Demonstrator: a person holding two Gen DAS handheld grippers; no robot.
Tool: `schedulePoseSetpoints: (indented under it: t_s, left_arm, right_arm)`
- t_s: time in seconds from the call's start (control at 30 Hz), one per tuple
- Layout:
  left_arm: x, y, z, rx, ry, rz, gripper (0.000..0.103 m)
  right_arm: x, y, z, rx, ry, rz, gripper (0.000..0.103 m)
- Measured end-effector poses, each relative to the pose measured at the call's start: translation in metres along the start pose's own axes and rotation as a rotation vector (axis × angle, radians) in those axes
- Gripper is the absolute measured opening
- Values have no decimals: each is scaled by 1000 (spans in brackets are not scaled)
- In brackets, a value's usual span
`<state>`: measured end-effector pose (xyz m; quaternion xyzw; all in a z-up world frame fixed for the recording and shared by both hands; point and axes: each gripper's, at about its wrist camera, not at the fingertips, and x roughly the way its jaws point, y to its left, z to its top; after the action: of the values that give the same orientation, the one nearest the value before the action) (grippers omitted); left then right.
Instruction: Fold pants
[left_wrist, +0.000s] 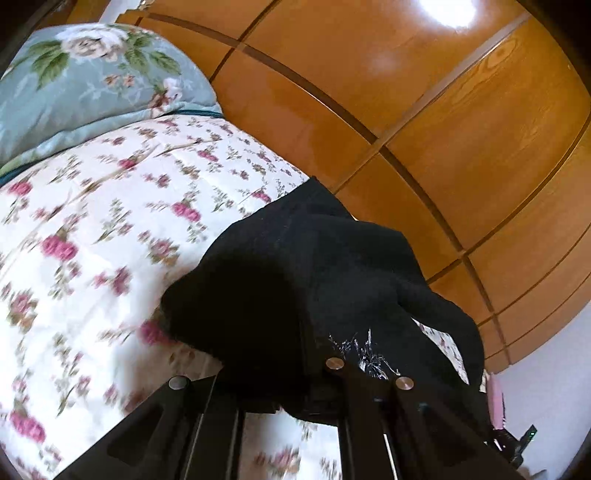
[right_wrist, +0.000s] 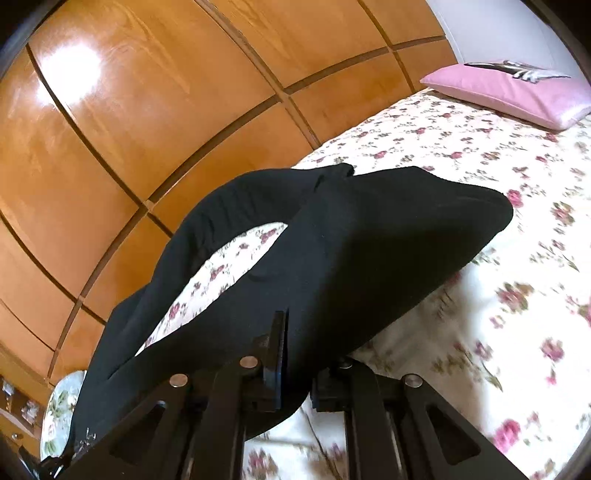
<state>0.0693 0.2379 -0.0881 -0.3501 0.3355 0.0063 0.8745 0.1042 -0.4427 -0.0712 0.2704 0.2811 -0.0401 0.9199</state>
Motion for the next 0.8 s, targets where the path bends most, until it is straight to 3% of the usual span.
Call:
schedulePoseSetpoints:
  t_s: [0.3,0.47,0.5,0.53,0.6,0.7,0.8]
  left_arm:
    - [-48,28,-37,-7,-5,16,6]
    - [-43,37,-52,12,10,19,9]
    - [-42,36,-53,9,7,21,14]
    - [-43,36,-53,-2,1,18,27]
    - [-44,36,-52,-30,-9,-10,43]
    - [-40,41,-50,-63,-10,-3,45]
    - [-30,47,-49,-102,26,-5,42]
  right_arm:
    - [-40,-12,-34,-29,42,-6,10]
    - [-38,-28,-55,-34,102,-17,15]
    - [-38,-31,-55,-20,101,2,17]
    - [-40,-36,-54,3,95,25,21]
    - [-46,-46,-49,44,74,30,39]
    - [-56,-62,-41,104,21,30,51]
    - [-57,-89,-30,194,-12,8,49]
